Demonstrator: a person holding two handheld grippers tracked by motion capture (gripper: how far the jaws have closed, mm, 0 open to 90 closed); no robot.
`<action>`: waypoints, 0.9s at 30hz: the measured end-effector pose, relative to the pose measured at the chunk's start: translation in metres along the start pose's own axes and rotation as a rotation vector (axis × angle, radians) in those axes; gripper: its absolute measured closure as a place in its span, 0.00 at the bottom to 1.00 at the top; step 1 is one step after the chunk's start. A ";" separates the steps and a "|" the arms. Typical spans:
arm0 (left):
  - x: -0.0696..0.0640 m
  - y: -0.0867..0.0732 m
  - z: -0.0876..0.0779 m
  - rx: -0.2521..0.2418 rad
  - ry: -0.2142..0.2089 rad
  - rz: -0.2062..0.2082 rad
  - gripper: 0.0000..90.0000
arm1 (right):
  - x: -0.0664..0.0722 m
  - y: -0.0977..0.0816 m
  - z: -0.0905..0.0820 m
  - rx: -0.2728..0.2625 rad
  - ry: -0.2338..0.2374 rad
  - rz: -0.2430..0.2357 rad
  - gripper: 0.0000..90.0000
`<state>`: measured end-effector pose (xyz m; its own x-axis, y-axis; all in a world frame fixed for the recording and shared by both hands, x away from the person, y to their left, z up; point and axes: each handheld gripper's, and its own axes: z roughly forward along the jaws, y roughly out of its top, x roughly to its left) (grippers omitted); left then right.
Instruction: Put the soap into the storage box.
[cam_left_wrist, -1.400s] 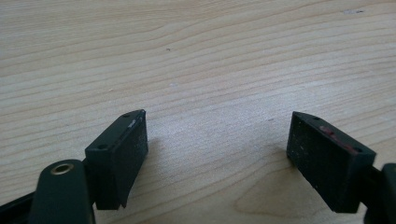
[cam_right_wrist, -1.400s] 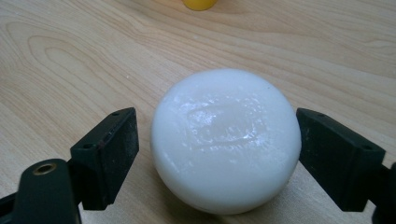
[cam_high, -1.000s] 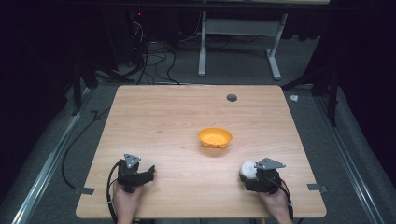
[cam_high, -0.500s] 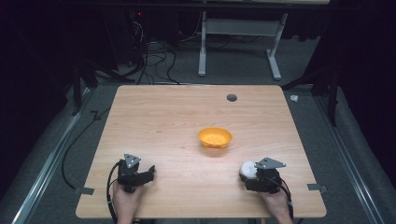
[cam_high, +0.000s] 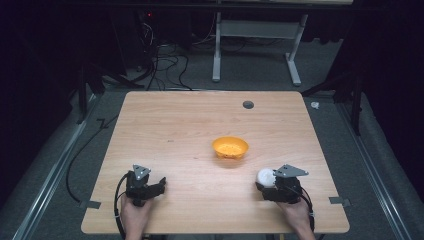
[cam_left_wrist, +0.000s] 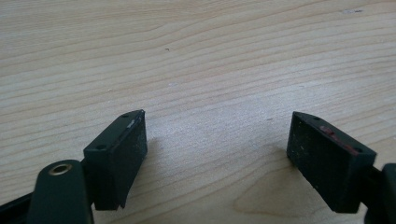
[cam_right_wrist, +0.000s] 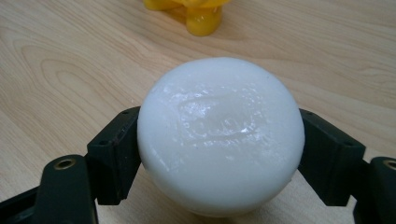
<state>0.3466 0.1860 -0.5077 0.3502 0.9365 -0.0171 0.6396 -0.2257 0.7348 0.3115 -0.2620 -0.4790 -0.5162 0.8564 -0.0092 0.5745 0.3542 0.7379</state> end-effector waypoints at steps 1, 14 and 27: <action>0.000 0.000 0.000 0.000 0.000 0.000 0.23 | 0.000 0.002 -0.001 -0.004 0.003 0.001 0.26; 0.000 0.000 0.000 0.000 -0.001 0.003 0.23 | -0.001 0.023 -0.007 -0.054 0.050 0.004 0.26; 0.000 0.000 0.000 0.003 -0.004 0.010 0.23 | -0.006 0.055 -0.002 -0.095 0.124 0.024 0.26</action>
<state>0.3464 0.1856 -0.5075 0.3597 0.9330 -0.0127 0.6382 -0.2361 0.7328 0.3450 -0.2490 -0.4371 -0.5806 0.8094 0.0880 0.5282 0.2922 0.7973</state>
